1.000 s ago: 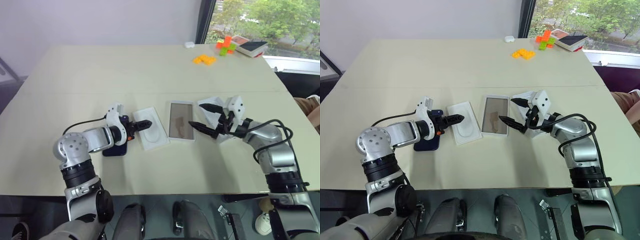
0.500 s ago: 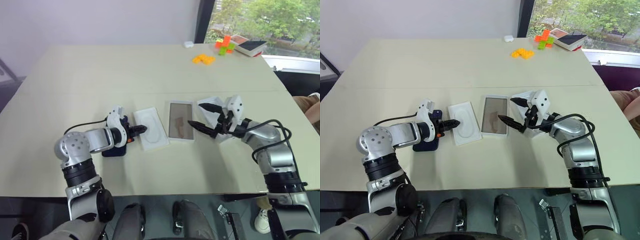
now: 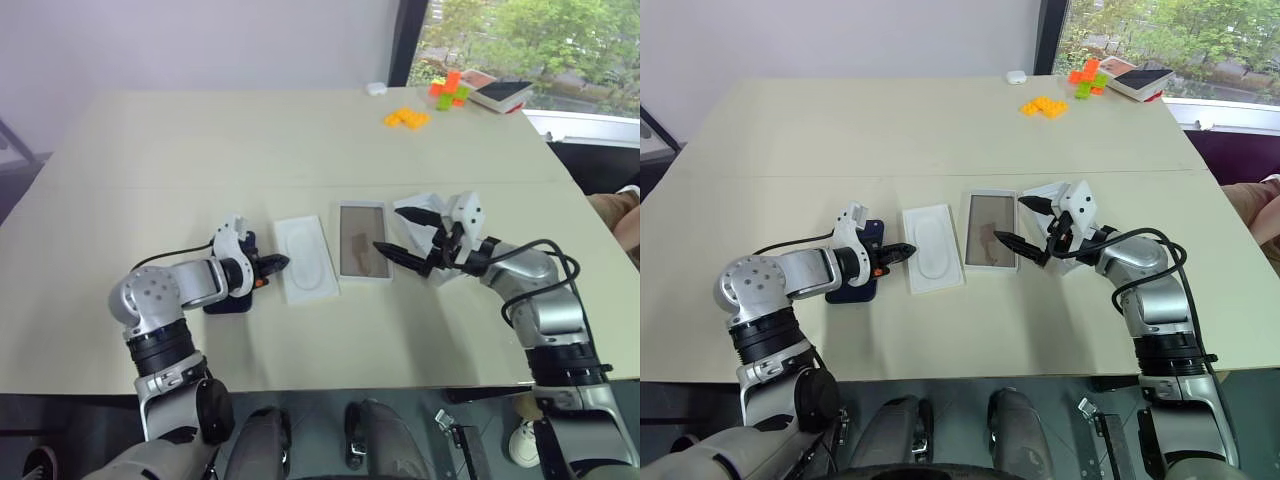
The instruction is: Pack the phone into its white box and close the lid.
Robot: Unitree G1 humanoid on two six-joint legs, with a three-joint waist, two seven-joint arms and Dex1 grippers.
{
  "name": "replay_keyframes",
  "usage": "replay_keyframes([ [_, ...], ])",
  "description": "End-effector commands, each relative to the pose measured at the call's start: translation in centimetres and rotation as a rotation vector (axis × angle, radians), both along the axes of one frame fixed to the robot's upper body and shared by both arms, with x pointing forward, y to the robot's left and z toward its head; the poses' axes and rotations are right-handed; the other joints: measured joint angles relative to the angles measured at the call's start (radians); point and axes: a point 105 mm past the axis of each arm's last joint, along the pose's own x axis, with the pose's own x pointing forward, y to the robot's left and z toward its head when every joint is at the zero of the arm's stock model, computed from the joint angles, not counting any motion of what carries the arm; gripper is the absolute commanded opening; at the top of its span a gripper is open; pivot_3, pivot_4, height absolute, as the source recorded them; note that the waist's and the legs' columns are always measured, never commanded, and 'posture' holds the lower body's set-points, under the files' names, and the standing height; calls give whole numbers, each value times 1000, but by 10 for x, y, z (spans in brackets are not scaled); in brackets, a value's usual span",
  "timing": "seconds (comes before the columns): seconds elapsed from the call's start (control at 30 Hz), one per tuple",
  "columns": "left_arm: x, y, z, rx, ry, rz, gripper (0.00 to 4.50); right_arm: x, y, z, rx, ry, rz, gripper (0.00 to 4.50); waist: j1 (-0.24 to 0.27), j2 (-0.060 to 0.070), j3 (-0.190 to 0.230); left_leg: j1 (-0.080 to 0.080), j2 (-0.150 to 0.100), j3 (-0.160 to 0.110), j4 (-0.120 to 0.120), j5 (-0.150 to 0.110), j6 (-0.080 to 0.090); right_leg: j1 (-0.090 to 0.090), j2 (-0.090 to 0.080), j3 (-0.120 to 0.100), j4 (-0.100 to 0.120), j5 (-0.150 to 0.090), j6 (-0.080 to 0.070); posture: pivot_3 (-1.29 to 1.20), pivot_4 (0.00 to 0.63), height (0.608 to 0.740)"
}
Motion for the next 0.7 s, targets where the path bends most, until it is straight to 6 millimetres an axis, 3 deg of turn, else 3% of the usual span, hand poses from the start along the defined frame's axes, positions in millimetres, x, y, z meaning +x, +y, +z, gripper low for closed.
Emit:
replay_keyframes([
  [0.03, 1, 8, 13, -34, -46, 14, 23, -2, 6, 17, 10, -67, 24, 4500, 0, 0, 0, 0, 0, 0, 0, 0, 0, 0, 0, 0, 0, 0, 0, 0, 150, 740],
  [0.23, 7, 32, 35, -107, -102, 48, 23, -3, 7, 16, 9, -56, 35, 4500, 1, 0, 0, 0, 0, 0, 0, 0, 0, 0, 0, 0, 0, 0, 0, 0, 150, 740],
  [0.33, 9, 45, 51, -131, -144, 46, 23, -13, 14, 14, 6, 0, 112, 4500, -1, -1, 0, 0, 0, 0, 0, 0, 0, 0, 0, 0, 0, 0, 0, 0, 150, 740],
  [0.53, 14, 51, 61, -97, -152, 46, 23, -32, 35, 2, -110, 102, 250, 4500, 2, -1, 1, 0, 0, -1, 0, 0, 0, 0, -1, 0, 0, 0, 0, 0, 150, 740],
  [0.7, 21, 52, 71, -57, -197, 43, 23, -25, 49, -14, -227, 153, 228, 4500, 1, -1, 1, -1, 0, -1, 0, 1, -1, 0, -1, -1, 0, 0, 0, 0, 150, 740],
])
